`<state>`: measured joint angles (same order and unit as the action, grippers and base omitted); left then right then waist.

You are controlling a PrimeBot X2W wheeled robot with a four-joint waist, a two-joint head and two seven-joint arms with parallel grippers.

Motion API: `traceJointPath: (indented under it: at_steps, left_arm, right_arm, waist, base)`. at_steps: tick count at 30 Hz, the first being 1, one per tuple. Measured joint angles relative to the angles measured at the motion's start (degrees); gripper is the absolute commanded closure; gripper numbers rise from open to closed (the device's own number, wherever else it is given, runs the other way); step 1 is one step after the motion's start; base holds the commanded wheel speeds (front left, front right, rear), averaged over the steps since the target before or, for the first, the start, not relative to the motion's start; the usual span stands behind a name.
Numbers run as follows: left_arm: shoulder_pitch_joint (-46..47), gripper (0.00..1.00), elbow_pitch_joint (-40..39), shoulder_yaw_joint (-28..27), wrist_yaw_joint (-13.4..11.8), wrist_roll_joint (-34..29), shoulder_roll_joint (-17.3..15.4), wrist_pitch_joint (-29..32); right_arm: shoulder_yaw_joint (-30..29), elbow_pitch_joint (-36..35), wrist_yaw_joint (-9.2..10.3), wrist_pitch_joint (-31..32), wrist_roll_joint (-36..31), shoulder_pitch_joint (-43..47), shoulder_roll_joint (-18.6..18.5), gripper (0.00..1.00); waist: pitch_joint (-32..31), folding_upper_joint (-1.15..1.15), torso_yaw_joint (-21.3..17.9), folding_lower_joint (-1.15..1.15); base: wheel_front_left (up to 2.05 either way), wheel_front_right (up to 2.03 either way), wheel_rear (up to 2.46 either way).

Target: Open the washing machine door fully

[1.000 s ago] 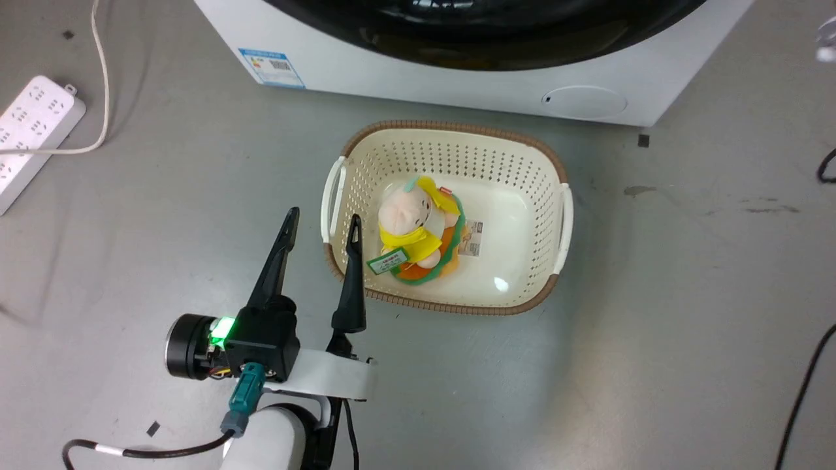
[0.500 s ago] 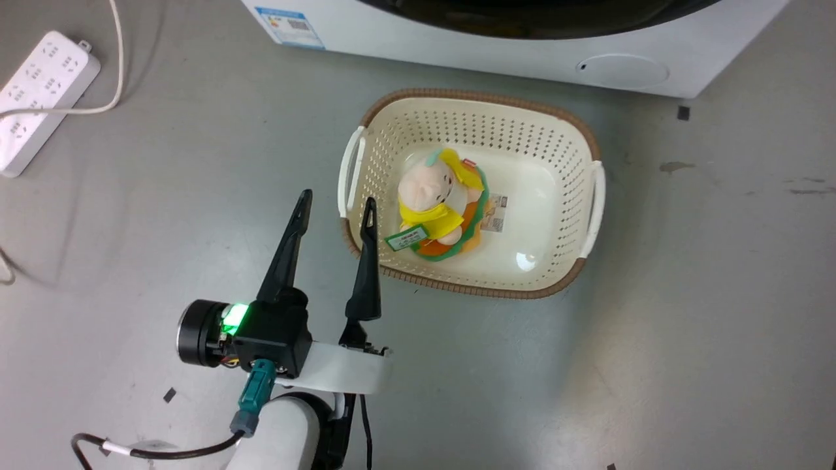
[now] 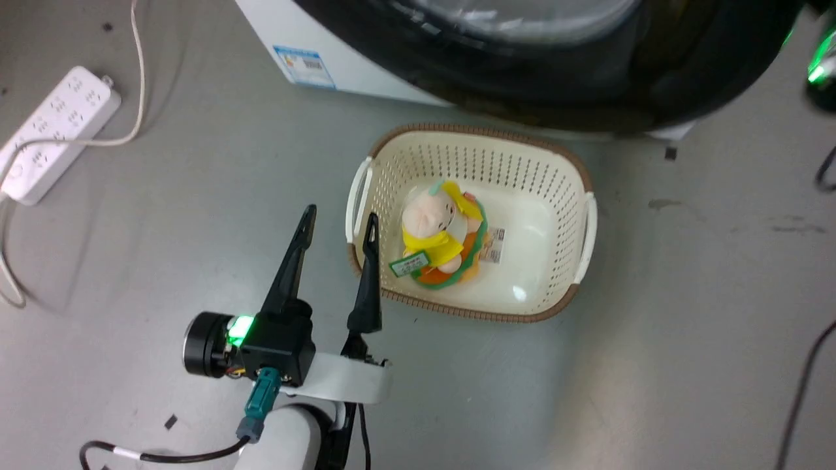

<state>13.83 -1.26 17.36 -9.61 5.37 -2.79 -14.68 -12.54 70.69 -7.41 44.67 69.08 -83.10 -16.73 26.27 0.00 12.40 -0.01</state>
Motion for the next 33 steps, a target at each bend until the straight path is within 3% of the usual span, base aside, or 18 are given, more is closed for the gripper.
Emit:
traceJointPath:
  at_steps: [9, 22, 27, 33]
  left_arm:
    - [-5.3, 0.0, 4.0, -1.6, 3.1, -0.6, 0.0, 0.0]
    - [-11.4, 0.0, 6.1, -2.0, 5.0, -0.1, 0.0, 0.0]
    - [-12.2, 0.0, 6.3, -1.4, 5.4, 0.4, 0.0, 0.0]
    - [-13.1, 0.0, 6.3, -0.2, 5.7, 1.0, 0.0, 0.0]
  right_arm:
    - [1.3, -7.3, 0.0, 5.4, 2.0, 17.8, 6.1, 1.0]
    - [6.1, -20.2, -0.01, 12.3, 5.6, 36.5, 13.4, 1.0]
    - [14.4, -24.0, -0.01, 13.2, 13.4, 41.7, 13.2, 1.0]
    - [25.5, -27.0, -0.01, 8.2, 21.0, 45.5, 13.7, 1.0]
  waist:
    - [-8.6, 0.0, -1.5, 0.0]
    - [-18.7, 0.0, -1.9, -0.01]
    - [-20.3, 0.0, -1.0, 0.0]
    - [-21.3, 0.0, 0.3, 0.0]
  base:
    - [0.0, 0.0, 0.0]
    - [0.0, 0.0, 0.0]
    - [0.0, 0.0, 0.0]
    - [0.0, 0.0, 0.0]
